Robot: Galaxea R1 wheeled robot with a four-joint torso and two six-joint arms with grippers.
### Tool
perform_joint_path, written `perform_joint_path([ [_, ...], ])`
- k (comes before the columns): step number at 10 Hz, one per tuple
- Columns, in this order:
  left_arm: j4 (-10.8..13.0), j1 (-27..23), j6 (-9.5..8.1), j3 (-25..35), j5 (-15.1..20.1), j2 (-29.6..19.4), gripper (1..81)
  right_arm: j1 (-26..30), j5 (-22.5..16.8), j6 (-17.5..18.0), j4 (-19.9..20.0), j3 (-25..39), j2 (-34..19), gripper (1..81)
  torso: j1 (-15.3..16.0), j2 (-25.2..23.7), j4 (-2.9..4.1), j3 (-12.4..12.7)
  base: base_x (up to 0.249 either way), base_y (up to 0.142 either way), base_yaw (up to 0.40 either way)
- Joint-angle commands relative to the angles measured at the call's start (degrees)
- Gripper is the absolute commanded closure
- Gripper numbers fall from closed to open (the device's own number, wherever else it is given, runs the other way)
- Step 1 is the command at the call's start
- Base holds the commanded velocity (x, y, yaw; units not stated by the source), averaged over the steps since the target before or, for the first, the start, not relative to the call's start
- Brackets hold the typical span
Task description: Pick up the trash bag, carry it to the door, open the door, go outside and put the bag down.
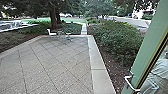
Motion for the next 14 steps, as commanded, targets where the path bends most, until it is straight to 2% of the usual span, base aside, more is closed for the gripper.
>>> perform_joint_path([
  [1, -0.33, -2.09, 0.09, 0.62, 4.45, -0.86, 81.1, 2.21, -1.44, -0.08, -0.59, 0.54, 0.11, 1.0, 0.01, 0.0, 0.0, 0.0, 0.103, 0.0, 0.0],
  [8, -0.33, -2.0, 0.09, 0.62, 4.45, -0.95, 81.1, 2.12, -1.44, -0.08, -0.59, 0.45, 0.2, 1.0, 0.01, -0.04, 0.0, 0.0, 0.093, 0.0, 0.0],
  [11, -0.33, -2.0, -0.08, 0.63, 4.81, -1.38, 81.1, 2.12, -1.44, -0.16, -0.59, 0.54, 0.29, 1.0, 0.06, -0.02, 0.0, 0.0, 0.0, 0.0, 0.0],
  [14, -0.42, -2.52, -0.52, 5.99, 4.89, -5.78, 81.1, 2.12, -1.35, -0.16, -0.59, 0.54, 0.38, 1.0, 0.03, -0.04, 0.0, 0.0, 0.0, 0.0, 0.0],
])
